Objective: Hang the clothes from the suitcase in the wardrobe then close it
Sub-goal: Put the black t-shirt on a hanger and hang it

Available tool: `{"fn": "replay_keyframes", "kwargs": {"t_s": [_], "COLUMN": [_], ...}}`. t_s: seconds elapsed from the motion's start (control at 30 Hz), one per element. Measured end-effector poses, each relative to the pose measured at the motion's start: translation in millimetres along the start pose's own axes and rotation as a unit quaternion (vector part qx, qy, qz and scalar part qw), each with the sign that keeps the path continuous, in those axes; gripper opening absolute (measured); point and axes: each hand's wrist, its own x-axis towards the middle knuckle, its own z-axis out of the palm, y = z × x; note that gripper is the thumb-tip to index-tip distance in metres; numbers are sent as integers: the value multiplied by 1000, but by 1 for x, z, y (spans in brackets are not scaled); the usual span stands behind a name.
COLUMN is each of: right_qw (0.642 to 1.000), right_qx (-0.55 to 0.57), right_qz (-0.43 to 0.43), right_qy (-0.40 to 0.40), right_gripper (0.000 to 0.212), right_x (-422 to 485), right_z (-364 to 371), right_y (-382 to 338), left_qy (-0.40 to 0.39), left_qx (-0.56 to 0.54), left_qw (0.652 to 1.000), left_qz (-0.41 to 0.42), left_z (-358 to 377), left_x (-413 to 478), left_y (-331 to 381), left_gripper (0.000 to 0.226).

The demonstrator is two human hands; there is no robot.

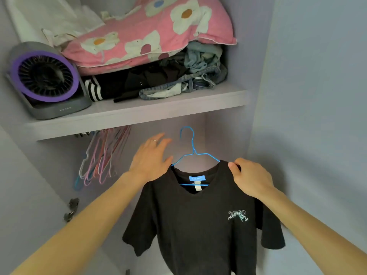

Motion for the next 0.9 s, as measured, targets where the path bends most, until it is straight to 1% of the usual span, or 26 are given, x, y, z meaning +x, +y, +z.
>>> {"fn": "replay_keyframes", "kwargs": {"t_s": [0.1,0.2,0.3,0.37,0.4,0.47,0.5,0.6,0.7,0.8,0.9], "right_qw": [997,994,991,991,991,992,992,988,979,970,963], "right_qx": [-19,-34,-15,11,20,32,36,79,140,175,194], "right_qz": [69,97,111,111,115,117,119,126,122,111,106], "right_qy": [-10,-28,-76,-79,-69,-30,-9,38,78,124,154], "right_gripper": [36,34,22,23,22,12,11,33,44,47,48], "right_x": [18,39,73,100,112,135,144,179,204,225,245], "right_z": [-1,-4,-7,-8,-4,5,11,41,66,88,108], "right_y": [-17,-28,-34,-37,-36,-33,-30,-22,-19,-19,-21], "left_qy": [62,84,117,161,193,245,268,323,361,395,408], "left_qx": [103,176,178,178,182,187,192,218,223,204,205], "left_qw": [991,979,976,970,964,951,944,920,905,895,889], "left_qz": [53,56,36,29,28,31,34,42,28,25,37], "left_z": [-9,-6,13,30,40,60,68,83,89,99,108], "left_x": [43,80,115,135,141,150,153,168,175,181,182], "left_y": [-9,-7,-5,-9,-11,-15,-17,-27,-32,-30,-37], "left_gripper": [65,76,73,69,67,68,69,69,66,65,67]}}
